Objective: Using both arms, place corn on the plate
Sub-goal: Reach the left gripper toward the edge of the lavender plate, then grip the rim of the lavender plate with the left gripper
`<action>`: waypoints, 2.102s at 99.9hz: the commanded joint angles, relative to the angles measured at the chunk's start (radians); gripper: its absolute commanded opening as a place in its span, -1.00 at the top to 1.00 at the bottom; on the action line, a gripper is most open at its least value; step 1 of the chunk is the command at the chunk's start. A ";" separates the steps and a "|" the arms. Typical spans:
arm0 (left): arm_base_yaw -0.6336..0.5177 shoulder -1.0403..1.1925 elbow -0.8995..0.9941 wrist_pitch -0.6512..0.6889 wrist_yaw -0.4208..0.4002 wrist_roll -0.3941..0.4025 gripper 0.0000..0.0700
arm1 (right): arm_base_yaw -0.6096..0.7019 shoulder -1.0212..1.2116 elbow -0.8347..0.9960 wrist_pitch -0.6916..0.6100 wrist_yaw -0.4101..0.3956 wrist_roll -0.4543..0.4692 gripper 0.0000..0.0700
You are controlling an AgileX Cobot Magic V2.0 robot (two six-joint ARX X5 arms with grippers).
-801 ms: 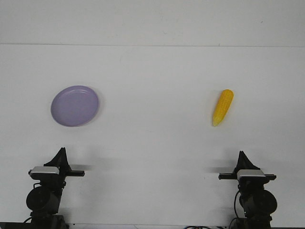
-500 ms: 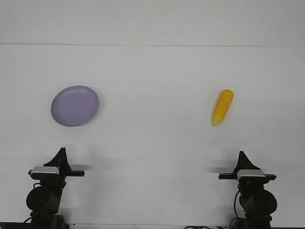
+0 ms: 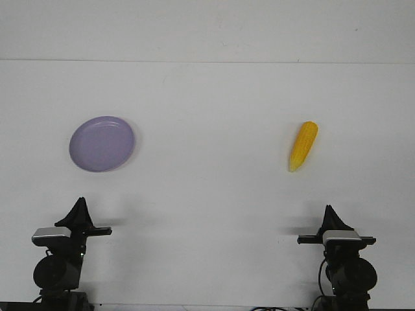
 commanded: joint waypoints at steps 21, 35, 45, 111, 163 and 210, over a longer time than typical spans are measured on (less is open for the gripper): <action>0.000 0.284 0.379 -0.084 -0.037 -0.093 0.18 | -0.001 0.000 -0.003 0.010 -0.001 -0.003 0.96; 0.012 0.485 0.578 -0.210 -0.065 -0.061 -0.41 | -0.001 0.000 -0.003 0.010 -0.001 -0.003 0.96; 0.044 0.634 0.689 -0.277 -0.061 -0.034 -0.40 | -0.001 0.000 -0.003 0.010 -0.001 -0.003 0.96; 0.348 1.661 1.256 -0.534 0.307 -0.016 -0.17 | -0.001 0.000 -0.003 0.010 -0.001 -0.003 0.96; 0.344 1.801 1.256 -0.472 0.307 -0.016 0.04 | -0.001 0.000 -0.003 0.010 -0.001 -0.003 0.96; 0.342 1.819 1.256 -0.460 0.307 -0.014 0.98 | -0.001 0.000 -0.003 0.010 -0.001 -0.003 0.96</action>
